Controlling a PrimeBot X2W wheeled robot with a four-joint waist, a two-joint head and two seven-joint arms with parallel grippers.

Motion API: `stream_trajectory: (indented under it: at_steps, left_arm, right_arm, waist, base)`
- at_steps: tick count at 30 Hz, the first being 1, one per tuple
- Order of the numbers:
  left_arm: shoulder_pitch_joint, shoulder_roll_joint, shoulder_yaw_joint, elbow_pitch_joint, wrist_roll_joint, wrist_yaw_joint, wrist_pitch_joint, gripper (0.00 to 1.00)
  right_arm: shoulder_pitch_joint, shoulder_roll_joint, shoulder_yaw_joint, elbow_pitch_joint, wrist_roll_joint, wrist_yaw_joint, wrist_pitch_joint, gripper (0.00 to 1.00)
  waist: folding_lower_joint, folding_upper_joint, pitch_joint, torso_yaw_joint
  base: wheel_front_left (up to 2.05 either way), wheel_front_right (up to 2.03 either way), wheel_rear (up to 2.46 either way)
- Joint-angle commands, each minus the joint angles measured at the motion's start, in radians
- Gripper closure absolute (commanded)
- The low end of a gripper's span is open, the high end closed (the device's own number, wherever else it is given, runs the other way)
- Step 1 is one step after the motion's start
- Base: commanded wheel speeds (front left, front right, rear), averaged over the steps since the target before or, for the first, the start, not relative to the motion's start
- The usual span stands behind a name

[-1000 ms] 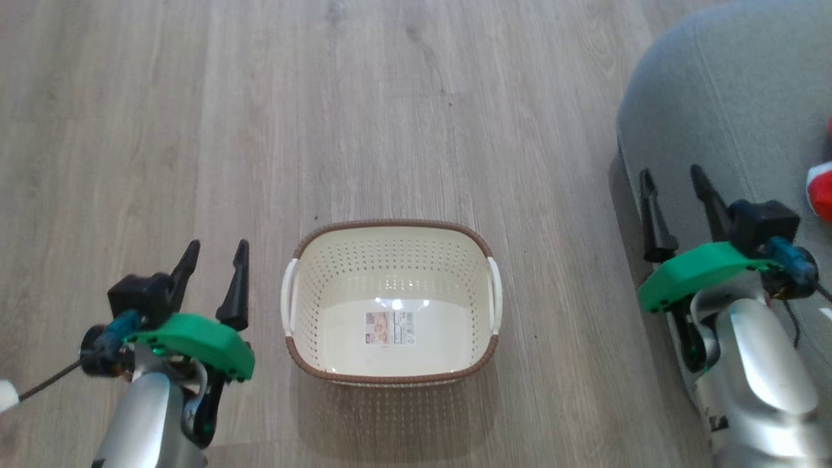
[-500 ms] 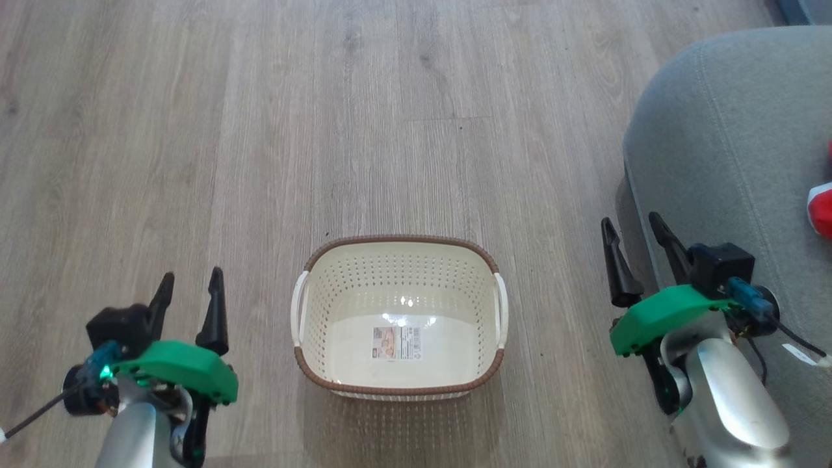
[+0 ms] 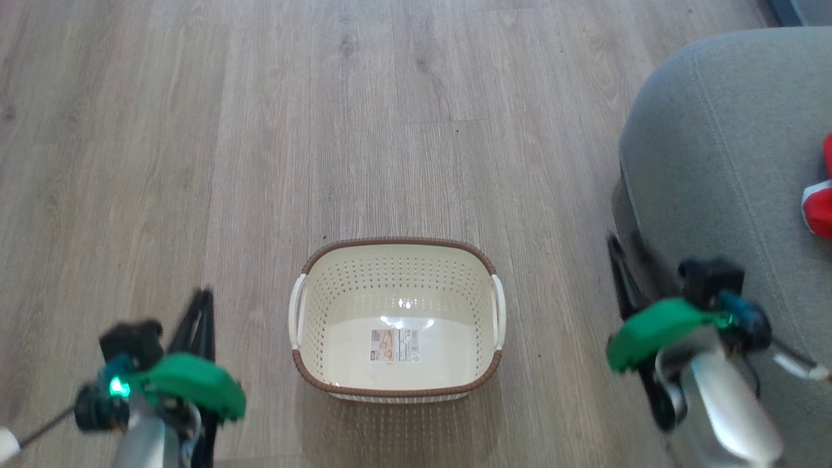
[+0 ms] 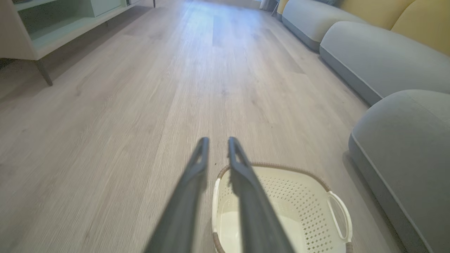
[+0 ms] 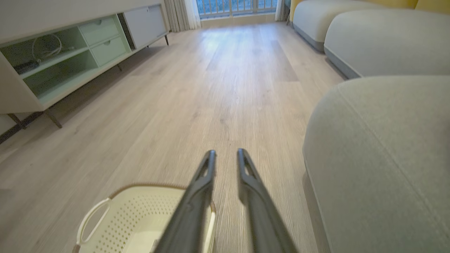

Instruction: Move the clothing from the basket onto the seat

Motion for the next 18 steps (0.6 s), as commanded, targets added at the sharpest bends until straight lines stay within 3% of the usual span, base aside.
stream_trajectory:
  at_steps: [1, 18]
  left_arm:
    - [0.011, -0.002, 0.001, 0.017, -0.002, 0.0, 0.001, 1.0]
    - [0.027, -0.003, 0.006, -0.005, -0.175, 0.0, 0.047, 1.0]
  right_arm:
    - [0.014, 0.0, -0.001, 0.016, 0.002, 0.0, 0.002, 1.0]
    - [0.045, 0.002, -0.02, -0.013, 0.179, 0.0, 0.048, 1.0]
  waist:
    - [0.0, -0.0001, 0.0, 0.0]
    - [0.0, -0.0001, -0.01, 0.002]
  base:
    - [0.0, 0.0, 0.0]
    - [0.0, 0.0, 0.0]
